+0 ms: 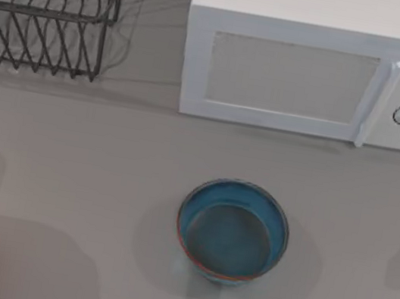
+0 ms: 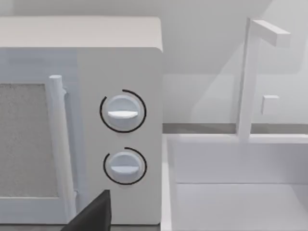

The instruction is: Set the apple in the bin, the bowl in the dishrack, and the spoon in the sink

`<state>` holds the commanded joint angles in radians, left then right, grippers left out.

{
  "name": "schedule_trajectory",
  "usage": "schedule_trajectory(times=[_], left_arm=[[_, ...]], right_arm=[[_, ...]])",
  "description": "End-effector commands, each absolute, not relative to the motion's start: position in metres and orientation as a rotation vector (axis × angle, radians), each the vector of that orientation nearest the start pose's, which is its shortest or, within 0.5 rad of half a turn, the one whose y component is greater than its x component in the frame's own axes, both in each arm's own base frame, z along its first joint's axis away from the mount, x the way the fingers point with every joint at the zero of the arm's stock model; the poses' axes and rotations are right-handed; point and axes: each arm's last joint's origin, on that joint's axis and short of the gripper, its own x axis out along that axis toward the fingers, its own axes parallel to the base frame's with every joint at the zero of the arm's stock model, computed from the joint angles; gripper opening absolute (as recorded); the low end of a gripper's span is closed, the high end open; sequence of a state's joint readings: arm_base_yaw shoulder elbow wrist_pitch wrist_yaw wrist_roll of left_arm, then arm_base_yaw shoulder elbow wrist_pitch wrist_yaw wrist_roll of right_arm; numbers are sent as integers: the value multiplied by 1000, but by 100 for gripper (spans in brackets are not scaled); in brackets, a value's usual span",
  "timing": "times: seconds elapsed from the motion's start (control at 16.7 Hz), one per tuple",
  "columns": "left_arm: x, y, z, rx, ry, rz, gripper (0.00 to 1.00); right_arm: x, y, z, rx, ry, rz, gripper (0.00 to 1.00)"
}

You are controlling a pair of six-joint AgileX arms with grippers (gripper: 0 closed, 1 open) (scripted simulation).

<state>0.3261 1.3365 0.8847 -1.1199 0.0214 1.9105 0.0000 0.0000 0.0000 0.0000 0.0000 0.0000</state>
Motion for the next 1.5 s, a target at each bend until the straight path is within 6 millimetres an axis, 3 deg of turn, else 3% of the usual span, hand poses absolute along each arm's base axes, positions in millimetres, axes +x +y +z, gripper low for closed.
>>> schedule_trajectory(times=[0.6,1.26,1.5], left_arm=[[200,68,205,1210,1182,-1227,98],[199,67,205,1211,1181,-1217,100],[192,61,207,1205,1175,-1073,100]], right_arm=[[106,-1,160,0,0,0,100],[106,-1,160,0,0,0,100],[106,-1,160,0,0,0,100]])
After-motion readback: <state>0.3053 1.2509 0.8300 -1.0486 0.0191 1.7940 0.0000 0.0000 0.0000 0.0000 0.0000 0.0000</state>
